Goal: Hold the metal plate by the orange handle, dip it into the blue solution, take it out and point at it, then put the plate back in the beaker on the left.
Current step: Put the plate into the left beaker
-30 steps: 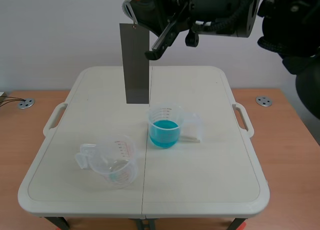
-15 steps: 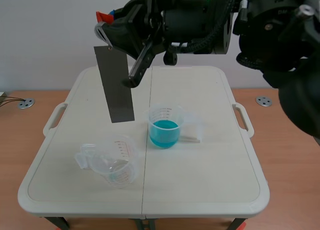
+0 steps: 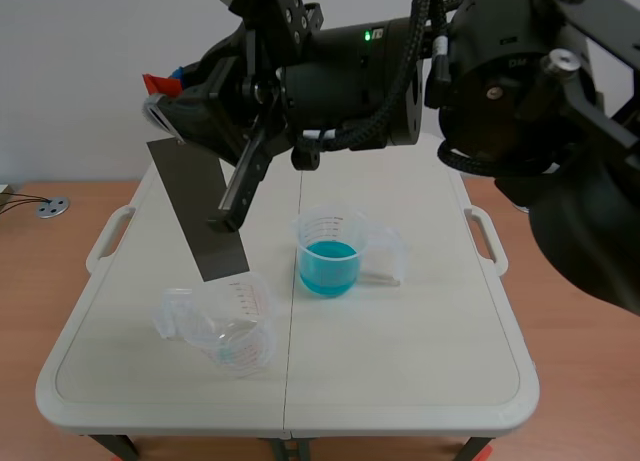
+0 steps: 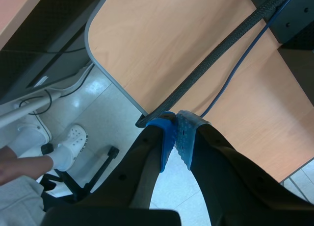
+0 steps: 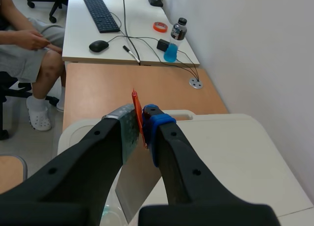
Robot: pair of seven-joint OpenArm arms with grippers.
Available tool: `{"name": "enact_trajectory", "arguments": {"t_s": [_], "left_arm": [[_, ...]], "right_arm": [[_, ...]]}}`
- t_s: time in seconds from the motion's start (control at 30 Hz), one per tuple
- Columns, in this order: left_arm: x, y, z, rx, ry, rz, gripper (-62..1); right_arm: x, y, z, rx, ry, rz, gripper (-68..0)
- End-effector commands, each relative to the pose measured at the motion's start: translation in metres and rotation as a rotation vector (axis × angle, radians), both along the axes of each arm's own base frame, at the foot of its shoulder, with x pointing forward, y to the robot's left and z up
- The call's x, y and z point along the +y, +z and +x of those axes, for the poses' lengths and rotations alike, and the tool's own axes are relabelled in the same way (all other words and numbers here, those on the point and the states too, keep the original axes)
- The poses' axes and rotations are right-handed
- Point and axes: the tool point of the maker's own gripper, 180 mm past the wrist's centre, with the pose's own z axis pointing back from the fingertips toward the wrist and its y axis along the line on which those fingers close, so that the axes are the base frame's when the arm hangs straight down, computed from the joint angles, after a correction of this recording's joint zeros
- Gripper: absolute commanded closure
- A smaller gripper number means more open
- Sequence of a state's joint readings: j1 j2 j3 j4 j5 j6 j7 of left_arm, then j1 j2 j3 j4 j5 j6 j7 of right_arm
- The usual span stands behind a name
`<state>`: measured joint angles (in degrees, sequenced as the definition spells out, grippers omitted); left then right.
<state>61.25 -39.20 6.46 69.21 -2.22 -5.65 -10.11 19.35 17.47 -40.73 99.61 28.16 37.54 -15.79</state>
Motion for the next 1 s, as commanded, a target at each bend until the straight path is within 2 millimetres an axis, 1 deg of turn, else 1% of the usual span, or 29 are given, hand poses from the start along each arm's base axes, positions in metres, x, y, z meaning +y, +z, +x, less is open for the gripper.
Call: {"name": "enact_trajectory", "arguments": {"t_s": [0.0, 0.27, 0.97], "left_arm": [[-0.005, 0.002, -0.001, -0.003, 0.005, -0.014, -2.9], [-0.005, 0.002, -0.001, -0.003, 0.005, -0.015, -2.9], [-0.005, 0.002, -0.001, -0.002, 0.006, -0.015, -2.9]], "right_arm": [[0.006, 0.019, -0.003, -0.028, 0.02, 0.048, -1.3], [0.013, 0.017, -0.009, -0.014, 0.032, 0.053, -1.3], [0.012, -0.001, -0.015, 0.043, 0.022, 0.037, -1.3]]}}
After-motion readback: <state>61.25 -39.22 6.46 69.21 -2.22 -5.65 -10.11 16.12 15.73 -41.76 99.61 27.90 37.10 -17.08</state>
